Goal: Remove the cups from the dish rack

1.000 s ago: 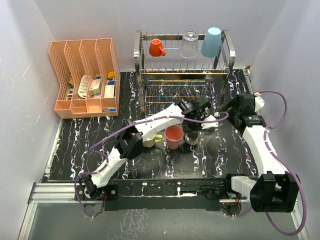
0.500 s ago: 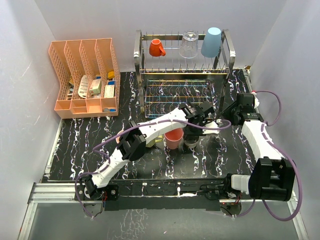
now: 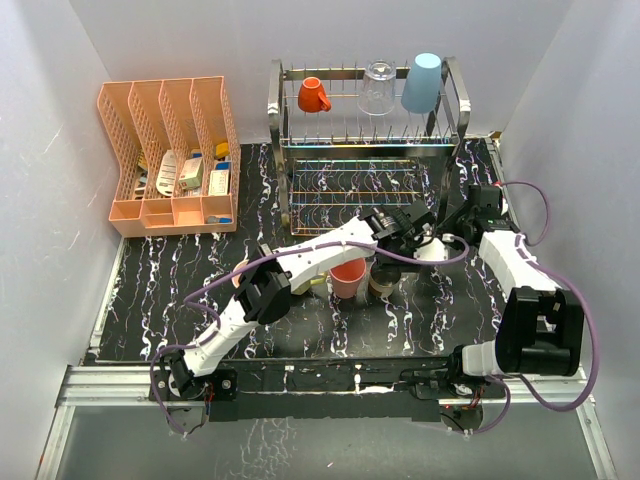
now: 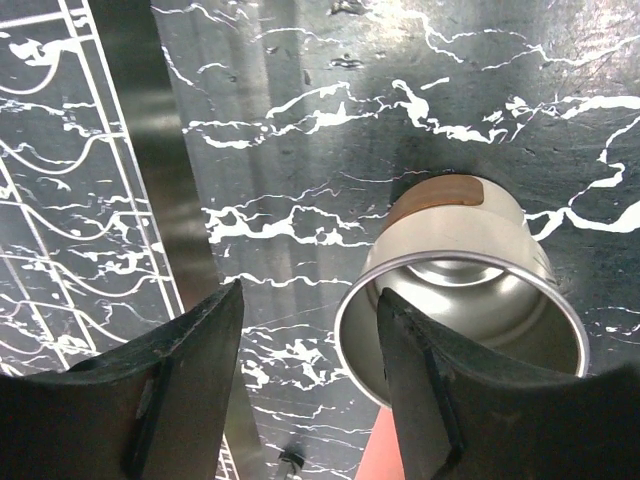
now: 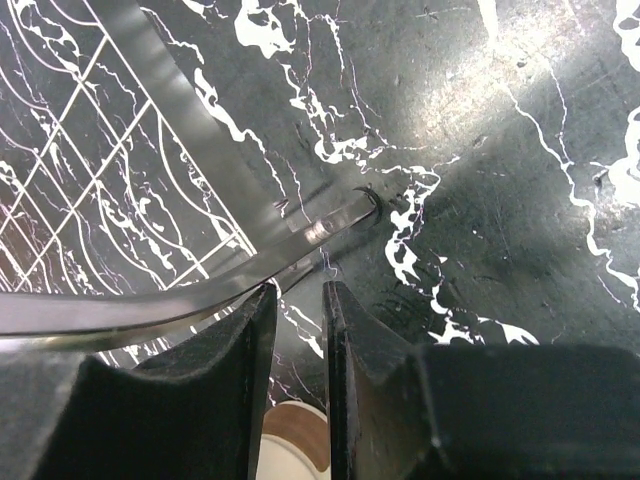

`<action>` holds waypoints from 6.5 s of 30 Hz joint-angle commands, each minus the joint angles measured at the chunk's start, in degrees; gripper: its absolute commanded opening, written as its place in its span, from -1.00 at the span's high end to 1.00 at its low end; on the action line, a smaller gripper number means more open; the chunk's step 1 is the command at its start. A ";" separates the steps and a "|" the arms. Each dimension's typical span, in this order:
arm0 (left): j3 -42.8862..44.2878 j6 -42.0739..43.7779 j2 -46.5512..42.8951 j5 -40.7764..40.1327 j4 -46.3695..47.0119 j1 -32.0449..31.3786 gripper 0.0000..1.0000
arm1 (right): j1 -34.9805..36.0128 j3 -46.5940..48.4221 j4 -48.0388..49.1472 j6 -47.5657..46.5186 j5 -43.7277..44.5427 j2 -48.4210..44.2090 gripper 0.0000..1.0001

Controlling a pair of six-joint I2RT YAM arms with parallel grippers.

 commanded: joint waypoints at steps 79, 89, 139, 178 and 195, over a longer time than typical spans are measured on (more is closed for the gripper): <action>-36.35 -15.69 -64.88 17.40 -9.07 32.49 -0.94 | 20.70 81.60 4.60 -37.89 21.60 36.15 -0.75; -37.11 -15.72 -65.73 16.95 -8.49 32.55 -0.94 | 21.08 77.45 5.78 -36.03 23.02 33.66 -0.34; -37.63 -15.44 -66.87 15.90 -8.01 32.55 -0.94 | 14.04 74.33 1.24 -25.65 12.07 27.11 -0.91; -39.75 -14.81 -68.53 16.47 -7.47 32.51 -0.94 | 21.55 76.75 -1.25 -36.46 27.83 29.23 -0.94; -39.10 -14.59 -67.86 16.49 -7.52 32.53 -0.94 | 21.96 77.31 4.62 -37.65 27.30 30.52 -0.22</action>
